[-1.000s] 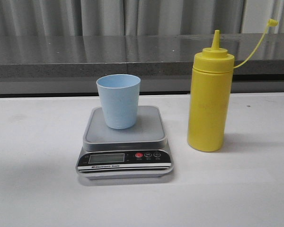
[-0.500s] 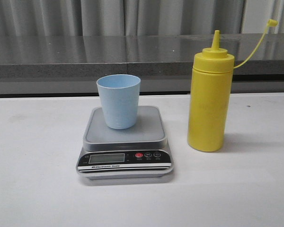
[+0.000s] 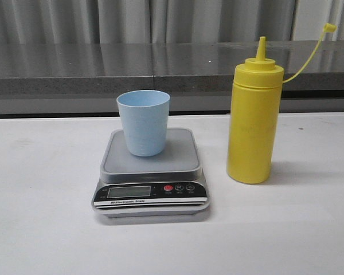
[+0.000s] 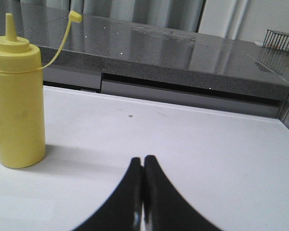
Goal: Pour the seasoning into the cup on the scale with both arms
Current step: 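Raise the left gripper away from the cup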
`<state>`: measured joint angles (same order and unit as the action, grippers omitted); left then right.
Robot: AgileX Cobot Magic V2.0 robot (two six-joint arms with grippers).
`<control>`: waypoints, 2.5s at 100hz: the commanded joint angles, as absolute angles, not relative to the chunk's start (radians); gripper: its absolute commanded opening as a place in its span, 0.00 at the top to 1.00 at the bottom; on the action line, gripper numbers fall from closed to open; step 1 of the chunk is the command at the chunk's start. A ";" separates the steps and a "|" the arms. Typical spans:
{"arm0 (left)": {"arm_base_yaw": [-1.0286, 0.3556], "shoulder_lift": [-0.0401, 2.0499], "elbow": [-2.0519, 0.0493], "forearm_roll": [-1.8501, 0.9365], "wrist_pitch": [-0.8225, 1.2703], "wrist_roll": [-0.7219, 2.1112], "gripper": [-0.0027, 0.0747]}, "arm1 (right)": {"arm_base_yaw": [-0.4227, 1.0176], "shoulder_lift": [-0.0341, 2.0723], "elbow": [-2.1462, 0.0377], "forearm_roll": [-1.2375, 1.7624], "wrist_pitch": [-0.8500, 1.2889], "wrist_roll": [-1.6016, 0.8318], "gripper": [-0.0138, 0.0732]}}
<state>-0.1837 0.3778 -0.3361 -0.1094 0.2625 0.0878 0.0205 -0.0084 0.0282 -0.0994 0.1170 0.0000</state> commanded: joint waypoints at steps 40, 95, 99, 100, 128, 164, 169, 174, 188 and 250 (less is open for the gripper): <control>-0.180 0.382 -0.362 -0.113 0.156 0.089 0.60 | 0.013 -0.026 0.029 -0.108 0.035 0.000 0.92; -0.180 0.382 -0.362 -0.113 0.154 0.089 0.99 | 0.013 -0.026 0.022 -0.098 -0.108 0.006 0.92; -0.180 0.382 -0.362 -0.113 0.154 0.089 0.99 | 0.013 -0.026 0.010 -0.086 -0.117 0.014 0.92; -0.180 0.382 -0.362 -0.113 0.154 0.089 0.99 | 0.013 -0.026 0.003 -0.084 -0.114 0.017 0.92; -0.180 0.382 -0.362 -0.113 0.154 0.089 0.99 | 0.013 0.145 -0.236 -0.007 0.105 0.039 0.92; -0.180 0.382 -0.362 -0.113 0.154 0.089 0.99 | 0.016 0.621 -0.497 0.054 0.157 0.039 0.92; -0.180 0.382 -0.362 -0.113 0.154 0.089 0.99 | 0.016 0.681 -0.511 0.054 0.140 0.039 0.92; -0.180 0.382 -0.362 -0.113 0.154 0.089 0.99 | 0.016 0.728 -0.516 0.054 0.109 0.039 0.92; -0.180 0.382 -0.362 -0.113 0.154 0.089 0.99 | 0.016 0.834 -0.516 0.053 0.039 0.039 0.92; -0.180 0.382 -0.362 -0.113 0.154 0.089 0.99 | 0.196 1.042 -0.434 0.028 -0.215 0.039 0.92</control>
